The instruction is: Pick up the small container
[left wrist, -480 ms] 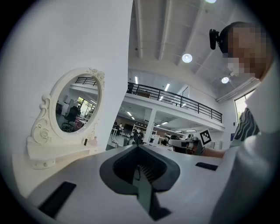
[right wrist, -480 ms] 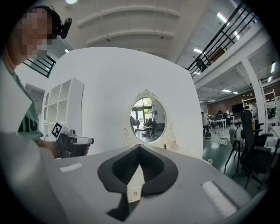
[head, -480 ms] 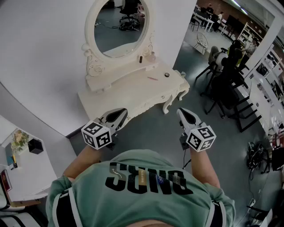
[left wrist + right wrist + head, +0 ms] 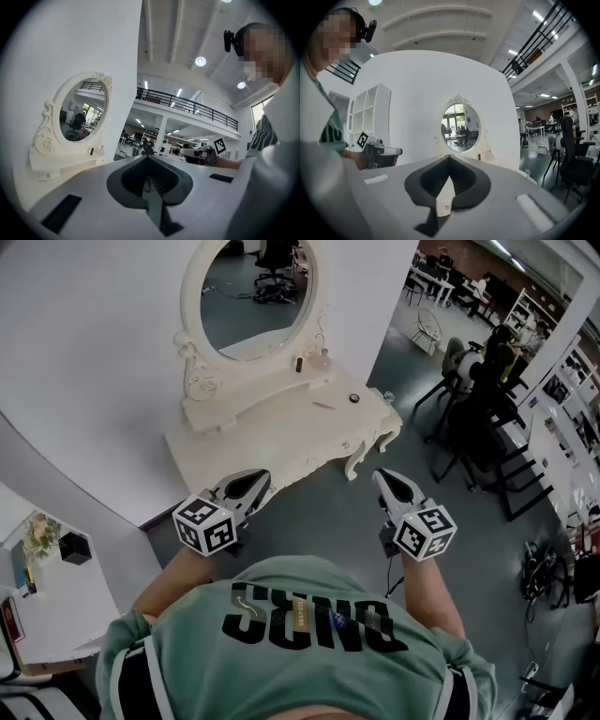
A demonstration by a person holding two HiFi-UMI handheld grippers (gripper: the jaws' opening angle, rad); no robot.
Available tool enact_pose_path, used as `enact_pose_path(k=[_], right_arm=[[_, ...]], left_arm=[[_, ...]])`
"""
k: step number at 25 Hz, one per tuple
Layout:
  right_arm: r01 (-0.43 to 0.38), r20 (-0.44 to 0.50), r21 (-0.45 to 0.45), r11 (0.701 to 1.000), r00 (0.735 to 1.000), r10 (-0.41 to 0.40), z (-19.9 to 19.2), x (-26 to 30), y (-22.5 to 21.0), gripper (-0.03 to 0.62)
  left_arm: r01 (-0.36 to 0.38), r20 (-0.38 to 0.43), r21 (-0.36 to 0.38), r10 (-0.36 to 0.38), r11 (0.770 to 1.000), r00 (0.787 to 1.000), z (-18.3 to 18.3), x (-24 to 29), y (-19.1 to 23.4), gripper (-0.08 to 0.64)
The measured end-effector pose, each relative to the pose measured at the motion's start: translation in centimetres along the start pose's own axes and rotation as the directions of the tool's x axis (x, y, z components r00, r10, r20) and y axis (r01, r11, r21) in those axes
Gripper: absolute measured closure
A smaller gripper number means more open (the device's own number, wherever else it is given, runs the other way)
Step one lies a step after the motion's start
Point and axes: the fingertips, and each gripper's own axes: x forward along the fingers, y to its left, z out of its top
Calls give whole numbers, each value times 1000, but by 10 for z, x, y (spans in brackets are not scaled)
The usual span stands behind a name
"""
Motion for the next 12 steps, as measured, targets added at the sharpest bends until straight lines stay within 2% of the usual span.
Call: enact_pose_path(k=[12], right_arm=[[-20,6,-11,1000,1000,20,5,-12,-24,583]], left_arm=[[-12,1,30,12,999,1000,1,30,-26,555]])
